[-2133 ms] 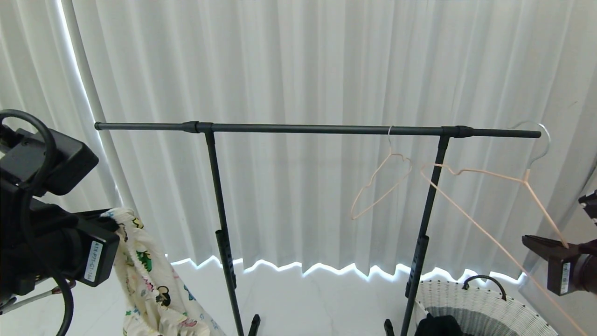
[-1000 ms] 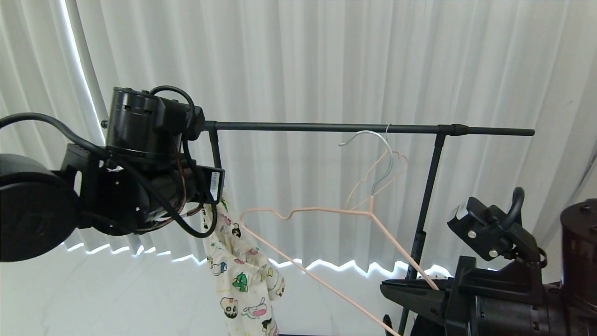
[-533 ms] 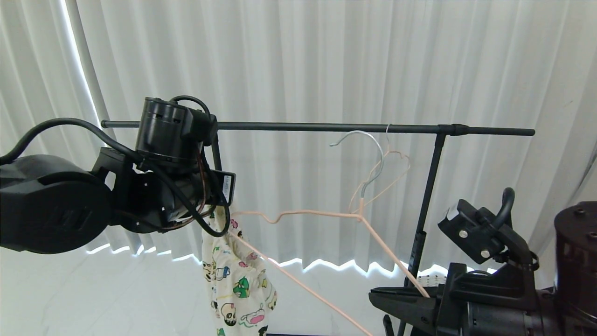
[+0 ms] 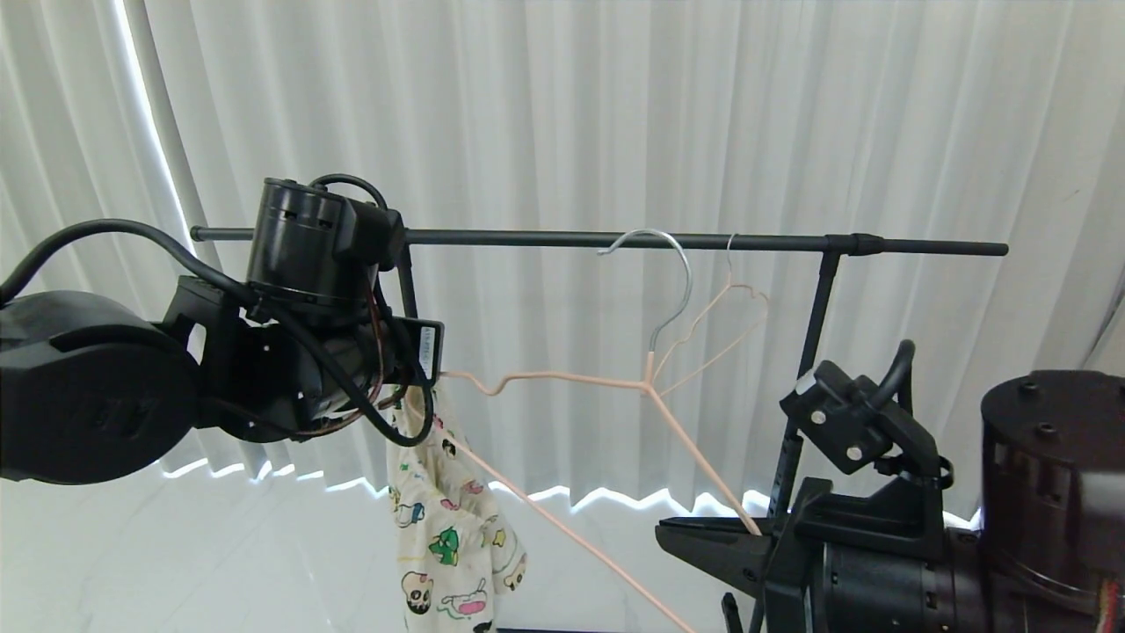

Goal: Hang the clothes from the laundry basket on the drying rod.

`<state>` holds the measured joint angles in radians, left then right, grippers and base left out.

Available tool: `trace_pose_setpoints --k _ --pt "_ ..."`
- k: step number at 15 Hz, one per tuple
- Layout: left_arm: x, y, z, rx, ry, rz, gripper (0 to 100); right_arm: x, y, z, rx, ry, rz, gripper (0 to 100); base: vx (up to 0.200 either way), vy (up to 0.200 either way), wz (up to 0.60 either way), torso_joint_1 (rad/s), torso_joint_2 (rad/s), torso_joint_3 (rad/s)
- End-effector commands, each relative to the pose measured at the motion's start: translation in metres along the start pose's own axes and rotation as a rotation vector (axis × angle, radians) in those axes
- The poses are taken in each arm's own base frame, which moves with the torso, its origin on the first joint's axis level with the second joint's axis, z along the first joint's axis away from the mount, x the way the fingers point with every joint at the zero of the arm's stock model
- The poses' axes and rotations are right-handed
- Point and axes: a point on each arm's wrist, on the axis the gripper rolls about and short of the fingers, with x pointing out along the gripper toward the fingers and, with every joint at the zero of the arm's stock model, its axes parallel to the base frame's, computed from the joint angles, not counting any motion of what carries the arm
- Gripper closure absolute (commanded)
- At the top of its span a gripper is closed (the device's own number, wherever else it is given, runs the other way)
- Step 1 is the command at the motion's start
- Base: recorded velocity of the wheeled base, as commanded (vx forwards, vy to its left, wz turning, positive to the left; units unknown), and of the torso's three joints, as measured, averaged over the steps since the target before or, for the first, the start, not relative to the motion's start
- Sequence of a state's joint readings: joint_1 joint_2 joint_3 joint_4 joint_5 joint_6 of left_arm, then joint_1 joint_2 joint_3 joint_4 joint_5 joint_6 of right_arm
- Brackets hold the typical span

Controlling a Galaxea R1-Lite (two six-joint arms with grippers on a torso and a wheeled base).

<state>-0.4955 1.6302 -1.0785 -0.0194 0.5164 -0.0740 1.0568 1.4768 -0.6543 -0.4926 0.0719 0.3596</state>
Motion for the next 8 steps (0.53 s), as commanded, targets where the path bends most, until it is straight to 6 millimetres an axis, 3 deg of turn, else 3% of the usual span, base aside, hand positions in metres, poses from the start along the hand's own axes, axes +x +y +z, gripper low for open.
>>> trace_pose_setpoints --k 1,8 --pt "-0.002 0.001 0.001 -0.004 -0.006 -0.001 100 0.011 -0.002 -0.002 0.001 0.016 -0.019 100 0.000 0.000 0.00 0.000 0.00 0.000" --pt "-0.011 -0.008 0.002 0.004 -0.025 -0.011 100 0.028 -0.002 0.004 -0.001 -0.024 -0.058 100 0.000 0.000 0.00 0.000 0.00 0.000"
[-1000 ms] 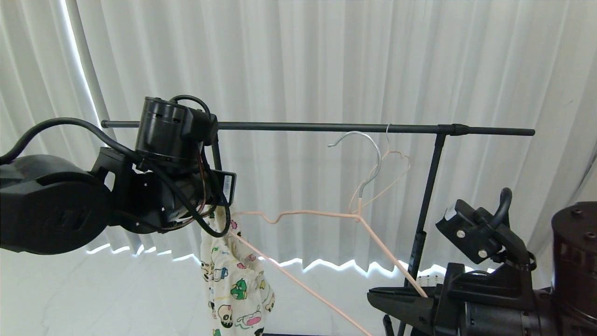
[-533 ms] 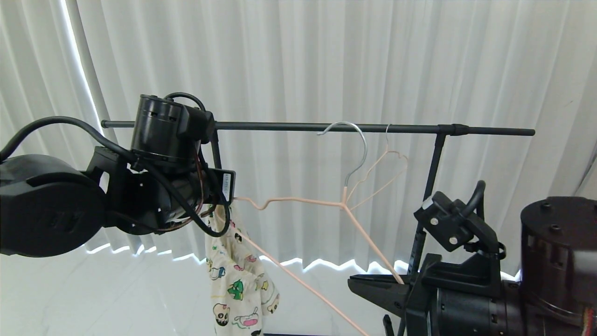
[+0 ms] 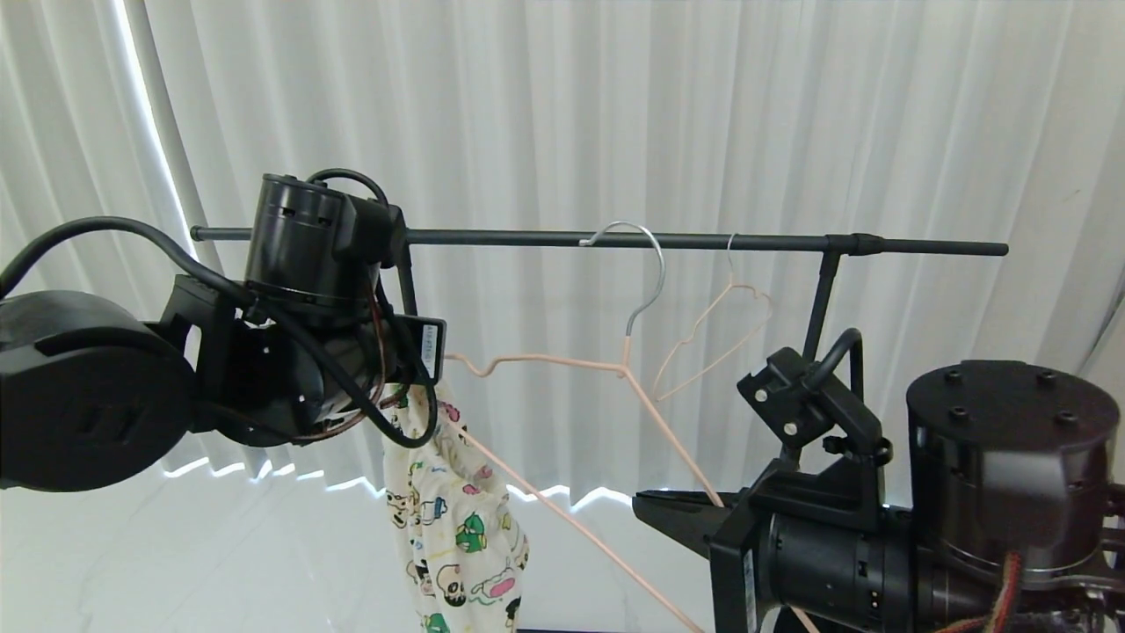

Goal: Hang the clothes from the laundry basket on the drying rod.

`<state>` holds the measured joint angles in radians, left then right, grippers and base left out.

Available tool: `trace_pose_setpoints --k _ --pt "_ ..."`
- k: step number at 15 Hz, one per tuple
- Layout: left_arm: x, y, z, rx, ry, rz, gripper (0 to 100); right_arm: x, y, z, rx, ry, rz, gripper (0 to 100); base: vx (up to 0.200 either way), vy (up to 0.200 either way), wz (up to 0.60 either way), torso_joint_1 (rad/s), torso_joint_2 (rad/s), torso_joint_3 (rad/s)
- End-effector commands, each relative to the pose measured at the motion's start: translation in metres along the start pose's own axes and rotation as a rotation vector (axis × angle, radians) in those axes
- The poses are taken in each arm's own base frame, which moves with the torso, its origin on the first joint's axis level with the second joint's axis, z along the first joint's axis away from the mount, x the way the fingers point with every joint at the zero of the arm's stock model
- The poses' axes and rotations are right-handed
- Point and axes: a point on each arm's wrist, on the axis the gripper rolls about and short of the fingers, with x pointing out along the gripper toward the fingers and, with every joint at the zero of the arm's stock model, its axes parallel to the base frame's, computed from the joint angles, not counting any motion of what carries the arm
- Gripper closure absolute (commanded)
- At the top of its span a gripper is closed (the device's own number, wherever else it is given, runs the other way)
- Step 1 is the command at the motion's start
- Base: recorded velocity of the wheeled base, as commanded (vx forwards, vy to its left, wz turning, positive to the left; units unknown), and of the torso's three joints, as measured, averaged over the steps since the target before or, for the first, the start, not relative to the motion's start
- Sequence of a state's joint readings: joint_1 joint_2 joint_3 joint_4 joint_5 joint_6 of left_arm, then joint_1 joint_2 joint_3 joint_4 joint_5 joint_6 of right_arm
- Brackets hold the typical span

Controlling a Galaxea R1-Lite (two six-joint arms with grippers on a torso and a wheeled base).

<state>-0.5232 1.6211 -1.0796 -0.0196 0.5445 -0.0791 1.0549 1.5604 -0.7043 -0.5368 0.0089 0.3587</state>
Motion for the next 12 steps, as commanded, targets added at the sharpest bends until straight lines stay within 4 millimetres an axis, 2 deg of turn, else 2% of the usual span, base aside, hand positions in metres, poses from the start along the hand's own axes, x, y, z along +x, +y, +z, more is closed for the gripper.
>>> trace_pose_setpoints --k 1,5,12 --pt "-0.008 -0.008 0.001 0.000 -0.016 -0.033 100 0.009 0.000 0.000 0.000 0.010 -0.003 100 0.000 0.000 0.00 0.000 0.00 0.000" --pt "-0.020 -0.022 0.002 -0.010 -0.035 -0.087 100 0.022 -0.002 -0.005 0.001 0.028 -0.041 100 0.000 0.000 0.00 0.000 0.00 0.000" --pt "-0.049 -0.044 0.021 -0.080 -0.119 -0.206 100 0.043 0.002 -0.004 -0.003 0.039 -0.034 100 0.000 0.000 0.00 0.000 0.00 0.000"
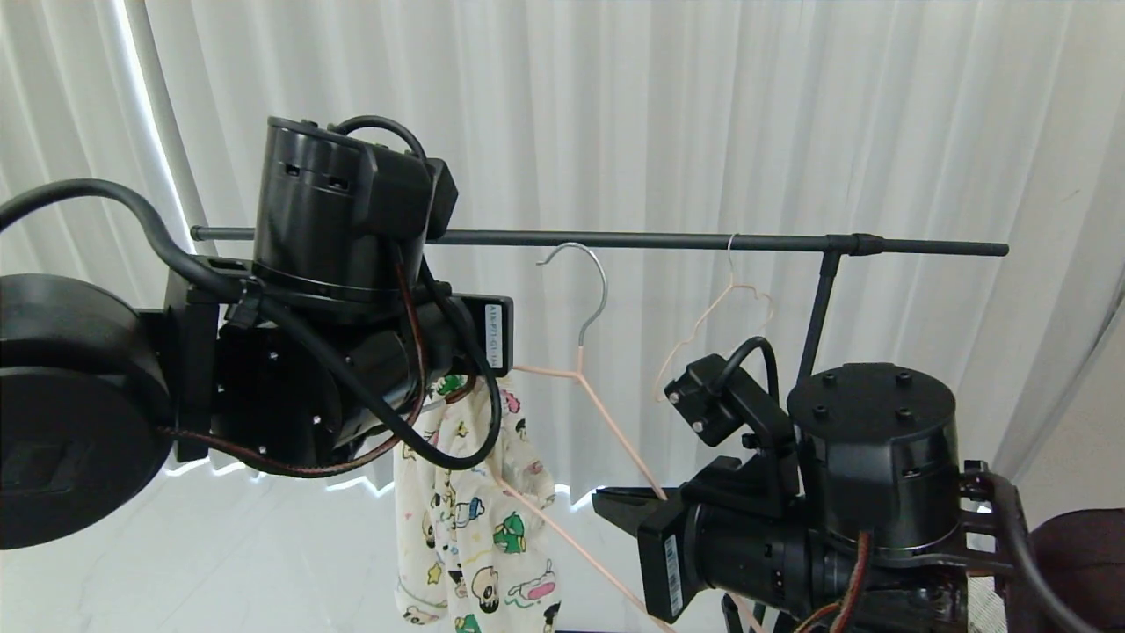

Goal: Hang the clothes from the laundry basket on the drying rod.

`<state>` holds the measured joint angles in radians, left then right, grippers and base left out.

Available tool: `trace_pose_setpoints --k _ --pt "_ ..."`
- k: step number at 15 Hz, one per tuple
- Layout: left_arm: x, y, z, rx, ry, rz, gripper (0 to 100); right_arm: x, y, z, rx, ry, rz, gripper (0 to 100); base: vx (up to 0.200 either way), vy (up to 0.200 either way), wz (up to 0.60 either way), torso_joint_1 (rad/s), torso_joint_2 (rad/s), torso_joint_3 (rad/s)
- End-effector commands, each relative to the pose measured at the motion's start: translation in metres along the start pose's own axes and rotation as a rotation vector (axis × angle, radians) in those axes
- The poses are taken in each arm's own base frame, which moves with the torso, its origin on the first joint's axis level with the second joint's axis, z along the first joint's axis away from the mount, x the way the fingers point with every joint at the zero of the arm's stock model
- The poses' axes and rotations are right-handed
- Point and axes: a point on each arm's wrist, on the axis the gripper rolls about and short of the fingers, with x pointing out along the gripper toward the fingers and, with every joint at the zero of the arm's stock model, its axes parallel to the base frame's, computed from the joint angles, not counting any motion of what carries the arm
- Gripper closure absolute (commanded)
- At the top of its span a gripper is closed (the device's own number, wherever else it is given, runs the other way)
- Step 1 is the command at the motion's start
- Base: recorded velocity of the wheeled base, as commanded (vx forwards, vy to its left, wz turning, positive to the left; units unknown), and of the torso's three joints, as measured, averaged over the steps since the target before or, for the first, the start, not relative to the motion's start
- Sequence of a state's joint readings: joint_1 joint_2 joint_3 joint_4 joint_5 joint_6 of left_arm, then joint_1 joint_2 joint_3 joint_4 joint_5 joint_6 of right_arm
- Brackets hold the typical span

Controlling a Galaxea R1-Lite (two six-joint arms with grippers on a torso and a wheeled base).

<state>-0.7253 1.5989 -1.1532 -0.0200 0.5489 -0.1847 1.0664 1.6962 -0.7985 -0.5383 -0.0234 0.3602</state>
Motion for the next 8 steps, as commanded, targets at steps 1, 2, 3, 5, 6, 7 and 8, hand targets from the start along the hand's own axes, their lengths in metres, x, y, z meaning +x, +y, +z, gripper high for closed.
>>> trace_pose_setpoints --k 1,2,3,5,6,7,8 --pt "-0.013 -0.015 0.009 -0.002 -0.037 -0.064 100 0.011 0.002 0.001 -0.001 0.005 0.001 100 0.000 0.000 0.00 0.000 0.00 0.000" --pt "-0.017 -0.021 0.010 0.001 -0.046 -0.089 100 0.014 0.003 0.002 -0.002 0.001 -0.001 100 0.000 0.000 0.00 0.000 0.00 0.000" --pt "-0.022 -0.027 0.011 0.003 -0.054 -0.112 100 0.018 0.003 0.000 -0.003 0.000 -0.025 100 0.000 0.000 0.00 0.000 0.00 0.000" --pt "-0.028 -0.034 0.012 0.011 -0.061 -0.144 100 0.025 0.003 -0.001 0.006 -0.026 -0.053 100 0.000 0.000 0.00 0.000 0.00 0.000" --pt "-0.030 -0.037 0.012 0.014 -0.064 -0.158 100 0.027 0.004 0.000 0.024 -0.046 -0.047 100 0.000 0.000 0.00 0.000 0.00 0.000" --pt "-0.031 -0.038 0.012 0.014 -0.064 -0.159 100 0.028 0.004 0.000 0.026 -0.046 -0.047 100 0.000 0.000 0.00 0.000 0.00 0.000" --pt "-0.032 -0.039 0.011 0.018 -0.063 -0.165 100 0.030 0.005 0.000 0.034 -0.059 -0.067 100 0.000 0.000 0.00 0.000 0.00 0.000"
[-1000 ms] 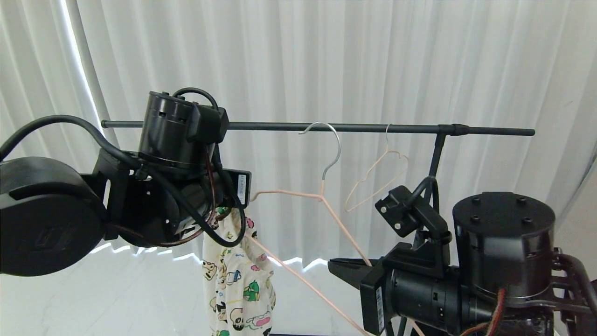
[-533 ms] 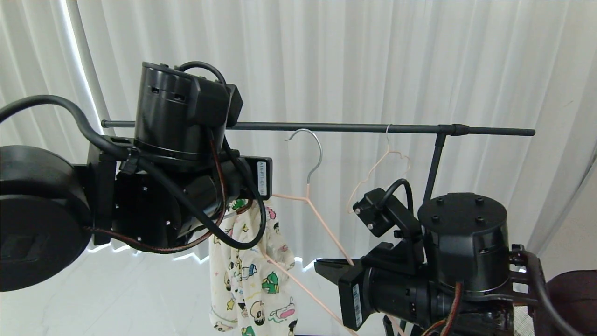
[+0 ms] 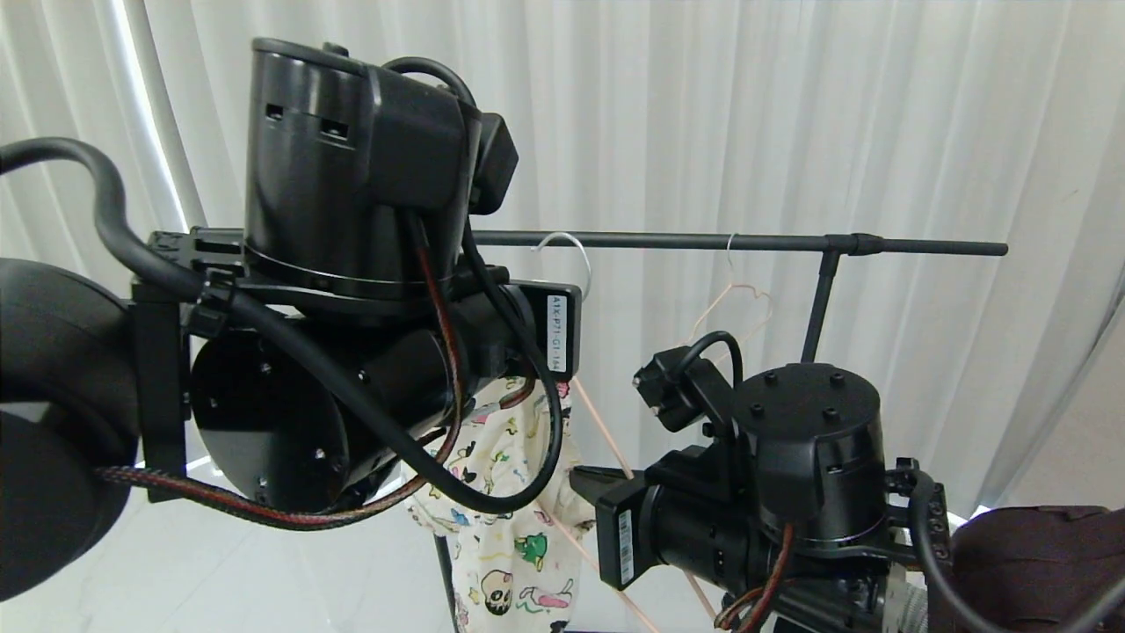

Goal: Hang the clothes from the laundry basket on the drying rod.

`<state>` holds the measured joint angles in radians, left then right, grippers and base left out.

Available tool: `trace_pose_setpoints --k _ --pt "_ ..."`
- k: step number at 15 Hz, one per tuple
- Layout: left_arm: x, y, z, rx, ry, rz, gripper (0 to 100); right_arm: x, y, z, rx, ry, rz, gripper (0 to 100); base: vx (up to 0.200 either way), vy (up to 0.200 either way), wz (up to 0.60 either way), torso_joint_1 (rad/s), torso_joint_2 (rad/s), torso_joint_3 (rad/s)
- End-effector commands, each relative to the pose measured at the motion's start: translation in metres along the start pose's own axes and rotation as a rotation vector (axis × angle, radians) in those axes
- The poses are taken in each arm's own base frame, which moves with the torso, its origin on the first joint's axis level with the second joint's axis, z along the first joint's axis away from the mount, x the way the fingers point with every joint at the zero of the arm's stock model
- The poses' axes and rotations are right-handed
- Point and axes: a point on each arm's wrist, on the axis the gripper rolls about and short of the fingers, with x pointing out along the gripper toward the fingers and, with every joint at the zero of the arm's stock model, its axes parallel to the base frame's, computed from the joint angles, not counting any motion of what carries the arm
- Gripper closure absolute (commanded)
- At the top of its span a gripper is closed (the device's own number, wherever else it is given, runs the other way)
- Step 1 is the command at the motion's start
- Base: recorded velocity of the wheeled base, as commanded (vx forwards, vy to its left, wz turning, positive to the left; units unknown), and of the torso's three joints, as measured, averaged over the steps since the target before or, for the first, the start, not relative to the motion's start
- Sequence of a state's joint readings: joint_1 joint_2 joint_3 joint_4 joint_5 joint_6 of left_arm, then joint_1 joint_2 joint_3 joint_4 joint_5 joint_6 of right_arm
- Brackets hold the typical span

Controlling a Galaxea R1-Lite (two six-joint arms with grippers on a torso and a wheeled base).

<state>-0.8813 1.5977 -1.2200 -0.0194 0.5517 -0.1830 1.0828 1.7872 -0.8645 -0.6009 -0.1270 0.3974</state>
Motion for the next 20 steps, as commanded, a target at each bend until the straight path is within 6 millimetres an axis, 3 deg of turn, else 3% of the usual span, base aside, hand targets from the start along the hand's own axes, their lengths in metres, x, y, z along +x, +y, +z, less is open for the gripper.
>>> trace_pose_setpoints --k 1,6,7,18,20 --pt "-0.001 -0.001 -0.001 0.006 0.000 0.010 100 0.003 0.000 -0.003 0.001 0.005 -0.012 100 0.000 0.000 0.00 0.000 0.00 0.000" --pt "0.001 0.000 -0.004 0.012 -0.002 0.078 100 0.003 -0.001 -0.003 0.000 -0.015 -0.059 100 0.000 0.000 0.00 0.000 0.00 0.000" --pt "0.002 0.000 -0.004 0.009 -0.002 0.079 0 0.002 -0.001 -0.001 -0.003 -0.023 -0.066 100 0.000 0.000 0.00 0.000 0.00 0.000" --pt "-0.001 0.005 -0.002 0.007 -0.012 0.091 0 -0.011 -0.004 0.019 -0.049 -0.160 -0.113 100 0.000 0.000 0.00 0.000 0.00 0.000" --pt "0.000 0.005 -0.010 0.041 0.011 0.095 0 -0.011 -0.005 0.020 -0.058 -0.173 -0.135 100 0.000 0.000 0.00 0.000 0.00 0.000"
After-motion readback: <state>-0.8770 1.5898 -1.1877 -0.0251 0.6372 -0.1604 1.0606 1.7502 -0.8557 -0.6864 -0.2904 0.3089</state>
